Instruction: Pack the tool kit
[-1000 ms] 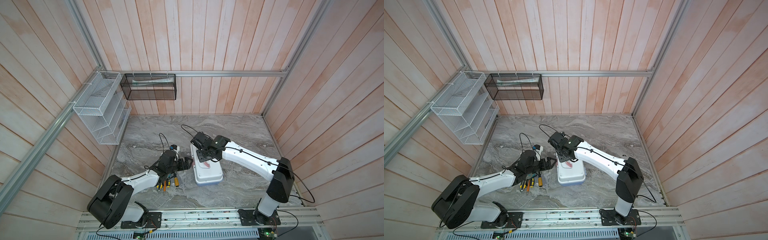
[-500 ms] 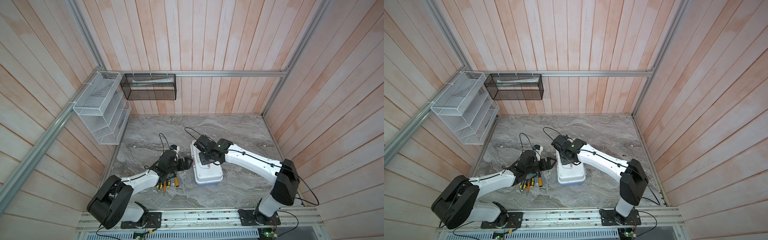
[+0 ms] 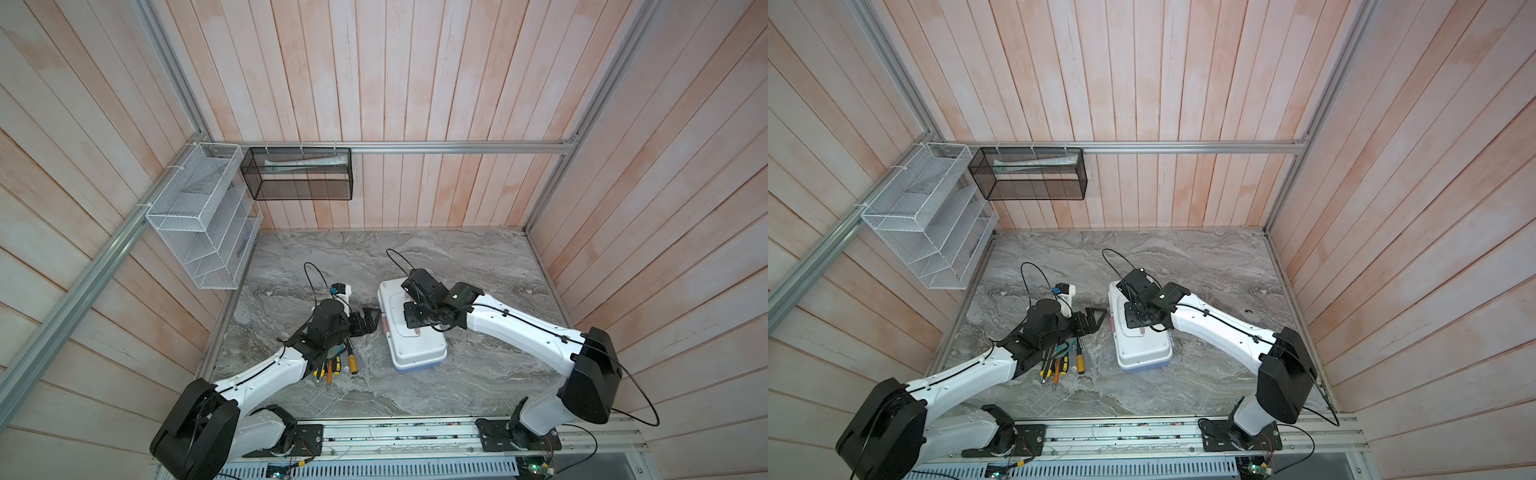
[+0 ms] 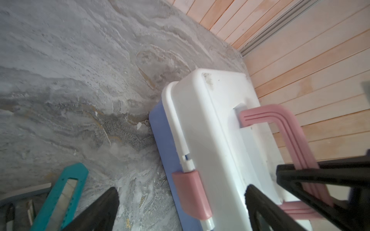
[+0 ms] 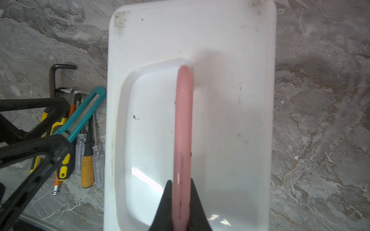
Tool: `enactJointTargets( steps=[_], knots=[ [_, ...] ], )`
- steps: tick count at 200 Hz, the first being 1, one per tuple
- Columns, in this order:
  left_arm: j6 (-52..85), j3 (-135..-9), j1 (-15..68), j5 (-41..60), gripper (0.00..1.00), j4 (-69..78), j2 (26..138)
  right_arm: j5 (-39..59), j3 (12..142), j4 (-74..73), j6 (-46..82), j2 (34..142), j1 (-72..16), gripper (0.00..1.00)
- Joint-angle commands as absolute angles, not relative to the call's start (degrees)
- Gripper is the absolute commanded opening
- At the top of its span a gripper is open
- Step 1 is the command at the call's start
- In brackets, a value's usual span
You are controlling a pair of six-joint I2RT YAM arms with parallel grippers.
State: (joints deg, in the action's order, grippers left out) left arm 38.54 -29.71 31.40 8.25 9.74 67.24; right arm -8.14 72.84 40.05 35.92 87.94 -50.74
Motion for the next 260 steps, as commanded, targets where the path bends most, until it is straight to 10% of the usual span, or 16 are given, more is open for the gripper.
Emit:
enactJointTargets(
  steps=[1, 107, 260],
  knots=[
    [37.27, -29.35, 28.97, 7.01, 1.00, 5.74, 63.52, -2.15, 70.34, 24.90, 36.07, 82.48, -50.04, 0.00],
    [30.50, -39.40, 31.05, 9.37, 1.00, -4.93, 63.12, 30.21, 35.56, -23.21, 57.40, 68.76, -32.54, 0.00],
    [42.80, -57.99, 43.30, 8.91, 0.96, -11.96, 79.52, 15.98, 36.56, 8.81, 34.78, 62.93, -22.59, 0.00]
  ],
)
